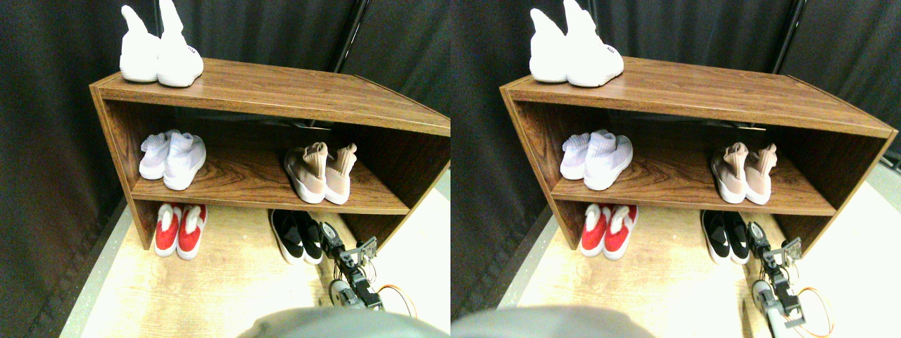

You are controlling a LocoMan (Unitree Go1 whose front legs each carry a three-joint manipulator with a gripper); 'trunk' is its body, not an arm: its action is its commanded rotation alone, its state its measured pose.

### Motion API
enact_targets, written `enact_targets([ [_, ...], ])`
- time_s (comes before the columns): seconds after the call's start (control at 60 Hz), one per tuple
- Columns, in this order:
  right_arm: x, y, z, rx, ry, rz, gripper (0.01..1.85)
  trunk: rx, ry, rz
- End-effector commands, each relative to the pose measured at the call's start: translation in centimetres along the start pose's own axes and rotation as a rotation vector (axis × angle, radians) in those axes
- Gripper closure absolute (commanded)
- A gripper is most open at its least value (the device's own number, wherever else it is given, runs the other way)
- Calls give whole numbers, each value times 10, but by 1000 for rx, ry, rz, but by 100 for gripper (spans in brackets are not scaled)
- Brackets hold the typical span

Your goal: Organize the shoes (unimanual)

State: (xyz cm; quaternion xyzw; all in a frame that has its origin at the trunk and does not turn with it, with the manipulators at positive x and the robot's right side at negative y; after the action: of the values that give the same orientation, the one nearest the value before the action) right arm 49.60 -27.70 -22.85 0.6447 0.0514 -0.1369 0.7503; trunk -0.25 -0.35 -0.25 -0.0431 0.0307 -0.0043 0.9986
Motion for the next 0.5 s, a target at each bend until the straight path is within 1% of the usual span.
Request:
enact_targets([
  [0.017, -3, 13, 8, -50, -24, 64, 180, -11, 0, 1],
  [0.05, -5, 16, 10, -68, -30, 81, 180, -8, -6, -6],
  [0.067, -6, 19, 12, -83, -29, 94, 180, -8, -6, -6],
  [0.083, -6, 21, 14, -97, -17, 114, 180, -8, -6, -6],
  [0.117, -7, 22, 15, -99, -12, 123, 180, -6, -11, -12],
  [0.133, -9, 26, 18, -99, -4, 155, 180, -6, -11, -12],
  [0.15, -9, 26, 18, -99, -4, 155, 180, -7, -16, -15],
  [0.167, -12, 30, 20, -118, -4, 167, 180, -7, -16, -15],
  [0.2, -14, 33, 21, -130, -15, 165, 180, -6, -18, -17],
  [0.217, -17, 36, 21, -126, -11, 169, 180, -6, -23, -19],
  [0.233, -19, 37, 22, -125, -11, 171, 180, -6, -23, -19],
  [0.25, -20, 38, 22, -126, -11, 173, 180, -6, -28, -20],
  [0.283, -26, 43, 22, -111, -11, 172, 180, -6, -29, -20],
  [0.3, -26, 43, 22, -111, -11, 172, 180, -6, -29, -20],
  [0.317, -29, 44, 22, -105, -7, 176, 180, -6, -33, -21],
  [0.333, -30, 45, 22, -103, -5, 180, 180, -6, -33, -21],
  [0.35, -33, 46, 22, -93, 16, 196, 180, -6, -38, -21],
  [0.4, -39, 46, 22, -91, 20, 201, 180, -6, -41, -21],
  [0.417, -42, 46, 22, -91, 18, 201, 180, -6, -45, -22],
  [0.433, -42, 46, 22, -91, 18, 201, 180, -6, -45, -22],
  [0.483, -47, 45, 21, -99, 30, 204, 180, -7, -54, -24],
  [0.5, -48, 45, 20, -100, 31, 203, 180, -7, -54, -24],
])
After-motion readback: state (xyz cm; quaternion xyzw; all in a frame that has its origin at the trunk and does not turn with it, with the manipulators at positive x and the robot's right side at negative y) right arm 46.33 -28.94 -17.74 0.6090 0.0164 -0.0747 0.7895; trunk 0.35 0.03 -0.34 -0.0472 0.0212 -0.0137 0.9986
